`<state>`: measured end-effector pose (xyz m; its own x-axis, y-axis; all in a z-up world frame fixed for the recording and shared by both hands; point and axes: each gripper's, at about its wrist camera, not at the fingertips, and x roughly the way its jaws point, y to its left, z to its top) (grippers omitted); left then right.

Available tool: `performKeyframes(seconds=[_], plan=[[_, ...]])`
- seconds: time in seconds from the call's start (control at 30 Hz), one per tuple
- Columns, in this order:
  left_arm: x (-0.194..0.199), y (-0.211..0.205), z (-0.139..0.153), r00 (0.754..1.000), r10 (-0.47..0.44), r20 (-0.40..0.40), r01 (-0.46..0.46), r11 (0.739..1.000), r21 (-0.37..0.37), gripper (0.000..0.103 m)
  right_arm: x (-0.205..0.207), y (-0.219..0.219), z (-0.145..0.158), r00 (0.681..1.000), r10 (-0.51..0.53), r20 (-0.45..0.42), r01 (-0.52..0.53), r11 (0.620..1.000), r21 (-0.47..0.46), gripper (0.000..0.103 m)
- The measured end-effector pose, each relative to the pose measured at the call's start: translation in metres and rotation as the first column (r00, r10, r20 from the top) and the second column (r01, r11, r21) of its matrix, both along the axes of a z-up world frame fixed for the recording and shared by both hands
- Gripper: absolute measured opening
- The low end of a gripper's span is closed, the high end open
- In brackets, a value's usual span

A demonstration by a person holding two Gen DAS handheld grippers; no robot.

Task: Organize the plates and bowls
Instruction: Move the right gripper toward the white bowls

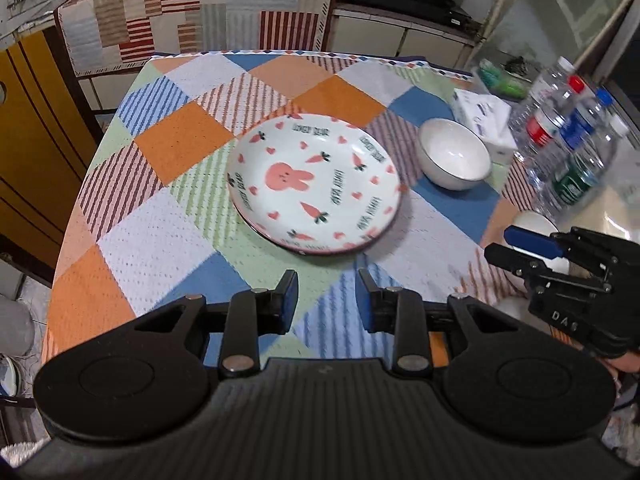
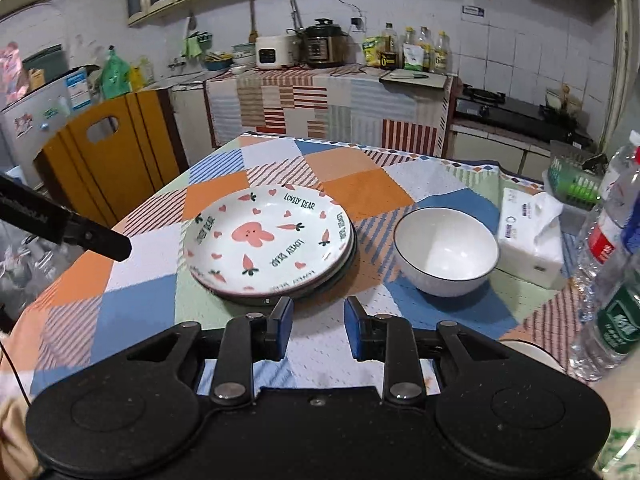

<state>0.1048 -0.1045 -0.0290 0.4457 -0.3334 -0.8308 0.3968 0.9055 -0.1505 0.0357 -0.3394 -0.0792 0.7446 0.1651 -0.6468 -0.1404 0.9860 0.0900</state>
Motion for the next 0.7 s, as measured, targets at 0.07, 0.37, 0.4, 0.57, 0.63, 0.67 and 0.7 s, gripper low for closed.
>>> performKeyframes(seconds=[0.07,0.37,0.4,0.57,0.63,0.67,0.7], plan=[[-0.012,-0.006,0.001,1.000,-0.003,0.012,0.003,1.000,0.020,0.034,-0.012,-0.009,0.002,1.000,0.013,0.004,-0.013,1.000,0.005,0.035],[-0.051,-0.039,-0.022,0.996,-0.092,0.002,0.091,0.995,0.038,0.050,-0.071,-0.046,-0.006,0.998,0.059,0.006,-0.059,0.998,-0.030,0.057],[-0.054,-0.042,-0.025,0.995,-0.099,0.004,0.099,0.994,0.035,0.052,-0.076,-0.048,-0.009,0.998,0.064,0.000,-0.064,0.997,-0.034,0.060],[-0.067,-0.061,-0.035,0.987,-0.158,0.024,0.157,0.987,0.024,0.063,-0.095,-0.049,-0.021,0.994,0.104,-0.031,-0.106,0.993,-0.054,0.072],[-0.070,-0.069,-0.040,0.984,-0.177,0.027,0.176,0.984,0.016,0.065,-0.100,-0.045,-0.025,0.990,0.134,-0.044,-0.137,0.988,-0.074,0.073],[-0.070,-0.073,-0.044,0.983,-0.183,0.025,0.182,0.983,0.012,0.065,-0.102,-0.044,-0.026,0.988,0.149,-0.049,-0.153,0.985,-0.083,0.074],[-0.071,-0.077,-0.048,0.982,-0.186,0.020,0.186,0.983,0.007,0.065,-0.103,-0.044,-0.028,0.985,0.163,-0.054,-0.167,0.982,-0.087,0.074]])
